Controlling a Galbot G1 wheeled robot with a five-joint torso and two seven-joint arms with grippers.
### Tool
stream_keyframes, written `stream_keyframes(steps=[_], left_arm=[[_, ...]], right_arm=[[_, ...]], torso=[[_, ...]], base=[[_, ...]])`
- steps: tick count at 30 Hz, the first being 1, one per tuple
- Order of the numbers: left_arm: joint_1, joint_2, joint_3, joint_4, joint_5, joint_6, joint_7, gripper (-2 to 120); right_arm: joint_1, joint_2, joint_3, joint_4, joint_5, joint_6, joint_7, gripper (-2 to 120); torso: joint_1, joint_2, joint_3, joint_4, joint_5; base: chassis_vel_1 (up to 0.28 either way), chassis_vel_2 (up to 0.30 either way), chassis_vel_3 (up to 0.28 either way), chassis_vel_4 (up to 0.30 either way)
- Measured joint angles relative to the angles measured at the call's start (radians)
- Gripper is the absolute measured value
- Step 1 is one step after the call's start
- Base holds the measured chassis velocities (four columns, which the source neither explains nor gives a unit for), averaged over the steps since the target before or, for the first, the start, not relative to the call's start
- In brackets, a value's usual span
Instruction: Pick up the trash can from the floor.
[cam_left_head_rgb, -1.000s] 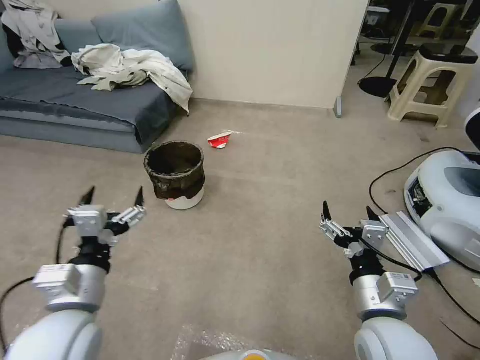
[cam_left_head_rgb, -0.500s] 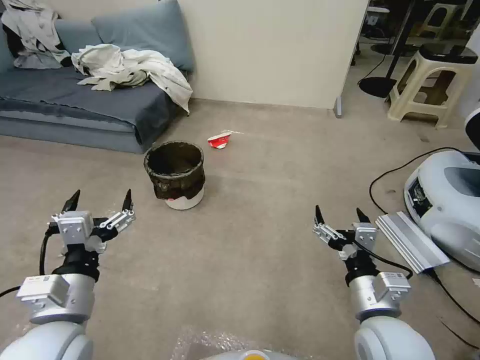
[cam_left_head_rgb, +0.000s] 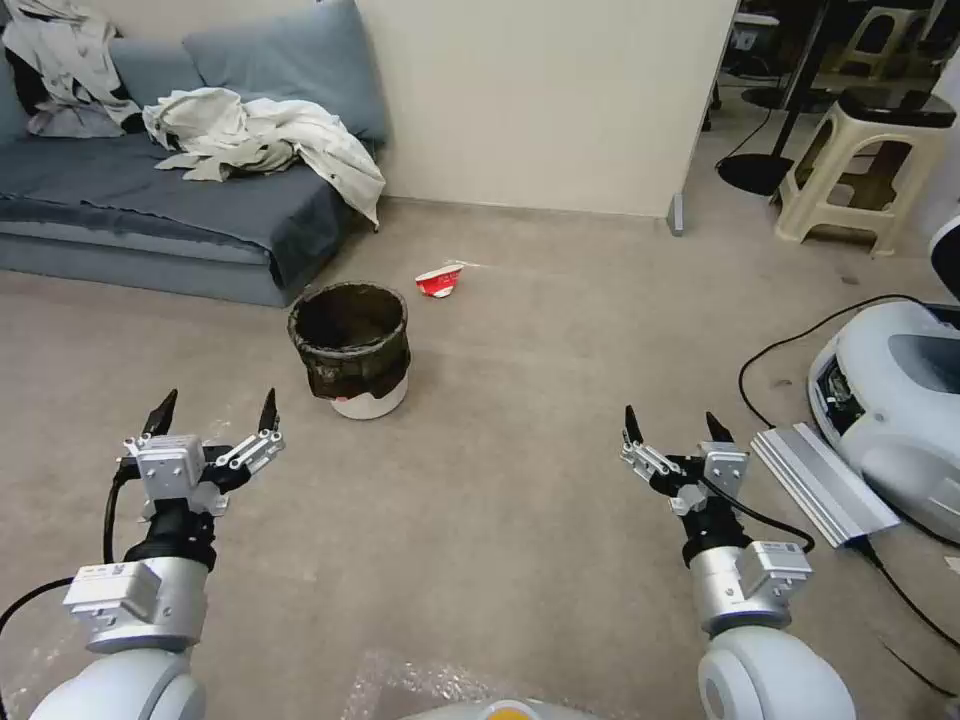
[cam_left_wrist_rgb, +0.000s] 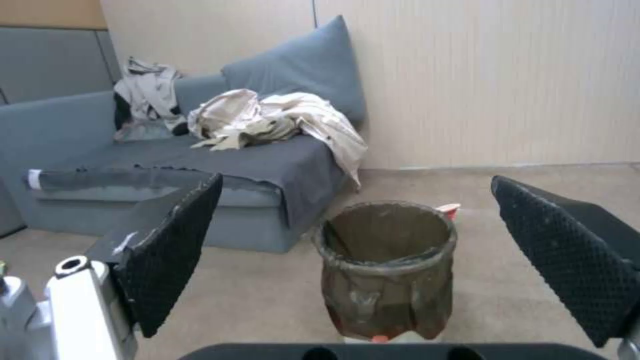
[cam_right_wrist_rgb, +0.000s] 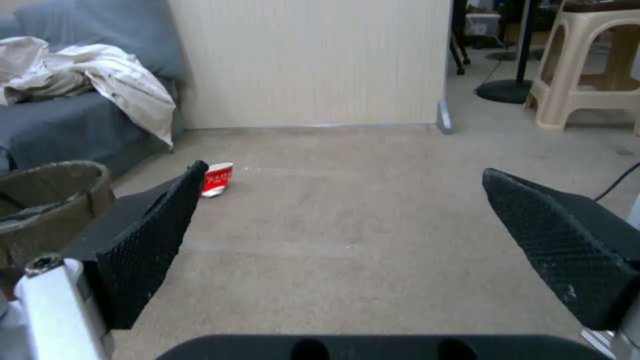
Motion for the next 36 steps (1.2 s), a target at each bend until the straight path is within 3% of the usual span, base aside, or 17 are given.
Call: stream_keyframes(steps=[36], left_arm=[[0.003, -0.002, 0.008, 0.011, 0.019, -0.035, 0.009, 100]], right_arm=[[-0.004, 0.006, -0.009, 0.009, -0.006, -0.005, -0.004, 100]], torso=[[0.0, 0.0, 0.0, -0.0001, 0.0]], base=[[0.042, 0.04, 0.042, 0.044]])
